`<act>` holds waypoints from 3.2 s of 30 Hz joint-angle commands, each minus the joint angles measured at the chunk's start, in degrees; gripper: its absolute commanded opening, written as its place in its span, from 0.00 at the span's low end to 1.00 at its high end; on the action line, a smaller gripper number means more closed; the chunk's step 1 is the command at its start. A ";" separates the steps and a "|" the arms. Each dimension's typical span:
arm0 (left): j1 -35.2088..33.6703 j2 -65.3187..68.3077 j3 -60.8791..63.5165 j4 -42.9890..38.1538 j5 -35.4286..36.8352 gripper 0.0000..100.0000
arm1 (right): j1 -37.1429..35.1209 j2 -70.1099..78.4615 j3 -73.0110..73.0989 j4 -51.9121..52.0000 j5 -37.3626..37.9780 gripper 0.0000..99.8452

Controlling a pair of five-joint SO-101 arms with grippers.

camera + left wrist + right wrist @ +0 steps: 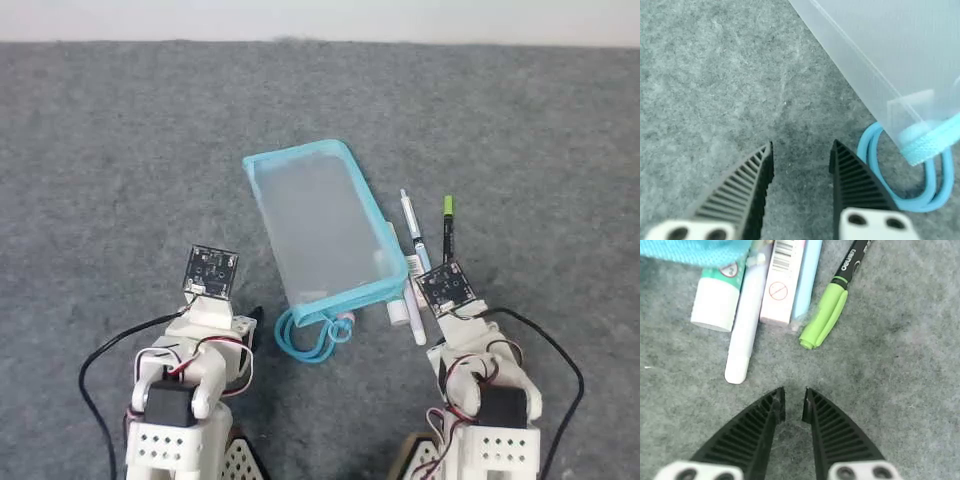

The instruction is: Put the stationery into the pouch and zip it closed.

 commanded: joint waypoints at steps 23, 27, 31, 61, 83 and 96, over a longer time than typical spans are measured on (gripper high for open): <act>-0.18 -0.62 -0.40 0.35 0.53 0.18 | -0.04 -1.27 1.14 0.48 0.70 0.08; -0.18 -0.62 -0.40 0.35 0.53 0.18 | -0.04 -1.27 1.14 0.48 0.70 0.08; -0.18 -0.62 -0.40 0.35 0.53 0.18 | -0.04 -1.27 1.14 0.48 0.70 0.08; -0.18 -0.62 -0.40 0.35 0.53 0.18 | -0.04 -1.27 1.14 0.48 0.70 0.08; -0.18 -0.62 -0.40 0.35 0.53 0.18 | -0.04 -1.27 1.14 0.48 0.70 0.08; 0.18 -0.70 -0.40 -3.87 0.70 0.18 | -2.95 -1.19 1.14 0.13 0.70 0.08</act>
